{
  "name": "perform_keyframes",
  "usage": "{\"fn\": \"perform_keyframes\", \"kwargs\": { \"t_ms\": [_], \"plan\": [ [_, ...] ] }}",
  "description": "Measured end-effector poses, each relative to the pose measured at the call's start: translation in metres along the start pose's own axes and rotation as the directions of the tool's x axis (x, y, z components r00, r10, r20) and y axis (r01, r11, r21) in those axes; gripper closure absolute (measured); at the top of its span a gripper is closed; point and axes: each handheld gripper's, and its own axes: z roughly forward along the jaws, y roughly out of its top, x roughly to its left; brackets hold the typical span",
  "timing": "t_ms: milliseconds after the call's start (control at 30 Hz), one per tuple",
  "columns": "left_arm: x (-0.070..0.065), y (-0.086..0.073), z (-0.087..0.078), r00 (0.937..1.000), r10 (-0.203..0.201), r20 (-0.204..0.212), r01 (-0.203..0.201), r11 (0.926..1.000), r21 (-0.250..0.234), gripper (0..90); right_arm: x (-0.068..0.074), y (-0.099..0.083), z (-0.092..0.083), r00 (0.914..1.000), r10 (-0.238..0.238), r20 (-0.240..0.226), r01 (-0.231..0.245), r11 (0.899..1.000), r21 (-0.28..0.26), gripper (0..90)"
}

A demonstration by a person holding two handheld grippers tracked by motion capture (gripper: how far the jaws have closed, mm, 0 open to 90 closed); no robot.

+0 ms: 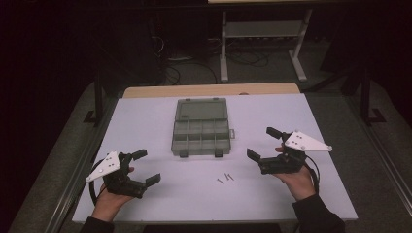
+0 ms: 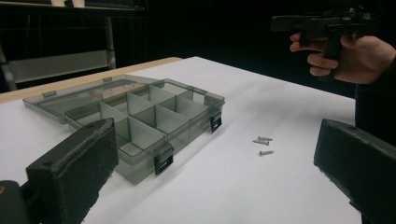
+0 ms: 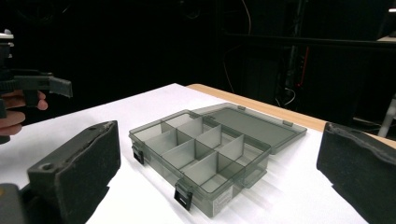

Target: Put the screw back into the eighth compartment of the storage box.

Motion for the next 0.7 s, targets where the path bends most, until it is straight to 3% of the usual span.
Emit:
{"fn": "perform_keyframes", "kwargs": {
  "t_ms": [700],
  "plan": [
    [-0.001, -0.001, 0.001, 1.0, 0.004, 0.003, -0.004, 0.9999, 0.015, 0.0, 0.008, 0.007, 0.025, 0.9995, -0.005, -0.032, 0.006, 1.0, 0.013, 0.0]
  ]
}}
